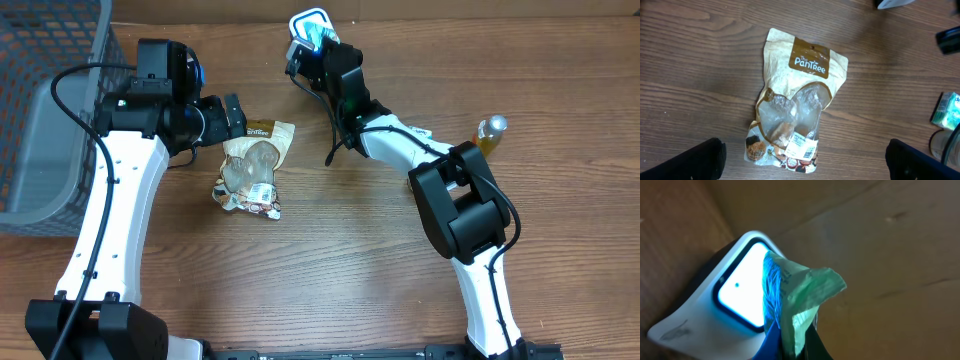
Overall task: Scan the item barcode
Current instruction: 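Carry the wipes pack down and set it on the table center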
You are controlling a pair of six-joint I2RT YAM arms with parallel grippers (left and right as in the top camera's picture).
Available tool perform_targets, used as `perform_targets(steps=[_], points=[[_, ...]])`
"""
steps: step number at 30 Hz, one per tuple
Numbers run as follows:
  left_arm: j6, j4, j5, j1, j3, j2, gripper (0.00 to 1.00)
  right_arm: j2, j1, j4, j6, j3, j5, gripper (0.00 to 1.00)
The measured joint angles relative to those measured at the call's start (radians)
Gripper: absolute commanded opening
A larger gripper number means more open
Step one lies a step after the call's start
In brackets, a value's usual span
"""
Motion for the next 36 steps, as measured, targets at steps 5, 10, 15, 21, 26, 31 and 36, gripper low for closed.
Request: perform_targets(steps=[5, 10, 15, 21, 26, 31, 36], points=[[0.000, 0.000, 0.000, 0.000, 0.000, 0.000, 1.00, -0.005, 0.004, 0.054, 0.034, 0.000, 0.047, 0.04], [0.000, 0.001, 0.003, 0.000, 0.000, 0.000, 1.00, -0.060, 0.004, -0.125, 0.162, 0.000, 0.056, 0.04], [0.000, 0.000, 0.003, 0.000, 0.000, 0.000, 1.00, -0.220, 0.004, -0.426, 0.344, -0.001, 0.052, 0.04], [0.000, 0.001, 0.003, 0.000, 0.000, 0.000, 1.00, -0.448, -0.011, -0.900, 0.614, 0.006, -0.093, 0.04], [0.000, 0.000, 0.003, 0.000, 0.000, 0.000, 1.00, -0.491, -0.060, -1.275, 0.797, 0.011, -0.392, 0.04], [0.000, 0.000, 0.003, 0.000, 0.000, 0.000, 1.00, -0.471, -0.089, -1.484, 0.846, -0.020, -0.605, 0.04], [0.000, 0.000, 0.003, 0.000, 0.000, 0.000, 0.99, -0.469, -0.089, -1.490, 0.852, -0.067, -0.669, 0.04]])
